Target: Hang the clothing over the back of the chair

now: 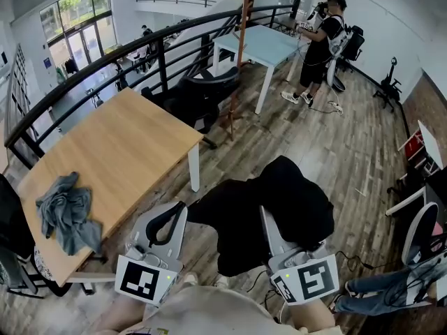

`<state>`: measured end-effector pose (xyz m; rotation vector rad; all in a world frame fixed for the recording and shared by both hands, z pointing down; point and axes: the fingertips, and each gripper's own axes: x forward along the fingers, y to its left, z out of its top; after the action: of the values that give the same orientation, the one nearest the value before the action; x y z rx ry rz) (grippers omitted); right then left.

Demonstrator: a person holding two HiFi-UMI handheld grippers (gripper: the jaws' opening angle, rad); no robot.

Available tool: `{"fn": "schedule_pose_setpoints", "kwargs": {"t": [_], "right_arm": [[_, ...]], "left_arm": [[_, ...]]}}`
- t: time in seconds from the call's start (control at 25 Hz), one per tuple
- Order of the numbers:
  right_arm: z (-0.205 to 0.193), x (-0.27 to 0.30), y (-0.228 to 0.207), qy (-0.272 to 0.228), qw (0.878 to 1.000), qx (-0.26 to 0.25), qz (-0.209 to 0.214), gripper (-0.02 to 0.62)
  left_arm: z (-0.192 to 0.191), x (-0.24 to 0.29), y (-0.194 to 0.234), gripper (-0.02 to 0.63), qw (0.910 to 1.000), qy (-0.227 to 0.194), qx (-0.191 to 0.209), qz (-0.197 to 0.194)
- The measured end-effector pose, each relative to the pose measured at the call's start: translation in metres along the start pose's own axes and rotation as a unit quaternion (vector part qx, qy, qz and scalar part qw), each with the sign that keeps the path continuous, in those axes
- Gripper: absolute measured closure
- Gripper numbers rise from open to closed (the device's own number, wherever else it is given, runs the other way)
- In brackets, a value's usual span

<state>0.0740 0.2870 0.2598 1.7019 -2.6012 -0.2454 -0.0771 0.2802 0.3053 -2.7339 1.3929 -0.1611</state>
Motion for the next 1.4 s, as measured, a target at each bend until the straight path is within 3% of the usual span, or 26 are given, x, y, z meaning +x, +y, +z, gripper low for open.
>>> {"fn": "schedule_pose_setpoints", "kwargs": {"t": [1.0, 1.4], "right_arm": [[-0.030, -0.019, -0.040, 0.014, 0.998, 0.008, 0.054, 0.508], [-0.042, -0.026, -0.065, 0.016, 0.998, 0.005, 0.066, 0.508]], "left_arm": [[-0.002, 0.041, -0.044, 0.604, 0.9998, -0.009, 0.011, 0.011], [0.011, 0.054, -0.076, 0.604, 0.9998, -0.014, -0.011, 0.002]]}}
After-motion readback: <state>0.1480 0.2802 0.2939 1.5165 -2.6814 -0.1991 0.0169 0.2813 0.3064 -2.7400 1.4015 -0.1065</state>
